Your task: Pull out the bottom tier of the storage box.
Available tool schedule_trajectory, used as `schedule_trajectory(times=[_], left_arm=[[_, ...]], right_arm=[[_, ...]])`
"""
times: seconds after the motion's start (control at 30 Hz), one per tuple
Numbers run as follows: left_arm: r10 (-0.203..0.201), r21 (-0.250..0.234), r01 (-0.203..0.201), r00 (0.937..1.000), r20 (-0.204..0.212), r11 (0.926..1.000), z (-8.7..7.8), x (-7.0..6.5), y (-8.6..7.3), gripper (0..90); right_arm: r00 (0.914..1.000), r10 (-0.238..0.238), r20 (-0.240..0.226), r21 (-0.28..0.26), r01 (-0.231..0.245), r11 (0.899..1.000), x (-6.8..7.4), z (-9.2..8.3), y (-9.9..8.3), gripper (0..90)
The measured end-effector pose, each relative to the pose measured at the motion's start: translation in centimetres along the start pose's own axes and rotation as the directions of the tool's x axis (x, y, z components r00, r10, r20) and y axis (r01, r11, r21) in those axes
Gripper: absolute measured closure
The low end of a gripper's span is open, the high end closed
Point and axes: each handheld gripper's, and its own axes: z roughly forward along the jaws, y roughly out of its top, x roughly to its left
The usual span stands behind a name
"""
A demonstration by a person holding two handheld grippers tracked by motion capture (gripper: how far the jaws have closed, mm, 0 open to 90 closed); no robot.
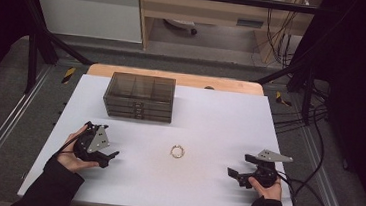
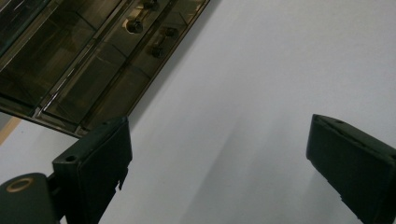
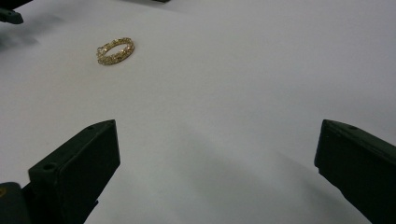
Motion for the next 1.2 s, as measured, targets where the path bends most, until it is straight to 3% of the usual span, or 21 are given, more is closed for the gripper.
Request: schedule_trajectory(times=[0.3, 0.57, 0.67, 0.83, 0.87, 0.93, 1.2], left_arm=[[0.094, 0.012, -0.093, 0.9949, -0.038, 0.9956, 0.7, -0.3, 0.6, 6.7], [0.16, 0.033, -0.157, 0.9841, -0.078, 0.987, 1.4, -0.3, 1.2, 7.4], [0.2, 0.042, -0.197, 0.9745, -0.101, 0.9795, 1.8, -0.4, 1.5, 8.5], [0.228, 0.044, -0.224, 0.9668, -0.115, 0.9735, 2.1, -0.4, 1.8, 9.1], [0.25, 0.049, -0.246, 0.9599, -0.126, 0.9681, 2.4, -0.4, 2.0, 9.5], [0.258, 0.053, -0.254, 0.9569, -0.133, 0.9659, 2.5, -0.4, 2.1, 9.7], [0.339, 0.079, -0.33, 0.9265, -0.163, 0.9405, 3.6, -0.6, 2.7, 13.1]], right_arm=[[1.0, -0.004, 0.002, -0.002, 0.004, 1.0, 0.0, 0.0, 0.0, 0.7], [1.0, -0.002, 0.003, 0.0, 0.002, 1.0, 0.0, 0.0, 0.0, 0.8], [1.0, -0.001, 0.004, -0.001, 0.001, 1.0, 0.0, 0.0, 0.0, 0.7], [1.0, -0.002, 0.003, 0.0, 0.002, 1.0, 0.0, 0.0, 0.0, 0.8], [1.0, -0.001, 0.003, 0.001, 0.001, 1.0, 0.0, 0.0, 0.0, 0.8], [1.0, -0.002, 0.004, 0.0, 0.002, 1.0, 0.0, 0.0, 0.0, 0.7], [1.0, -0.002, 0.004, 0.001, 0.002, 1.0, 0.0, 0.0, 0.0, 0.8]])
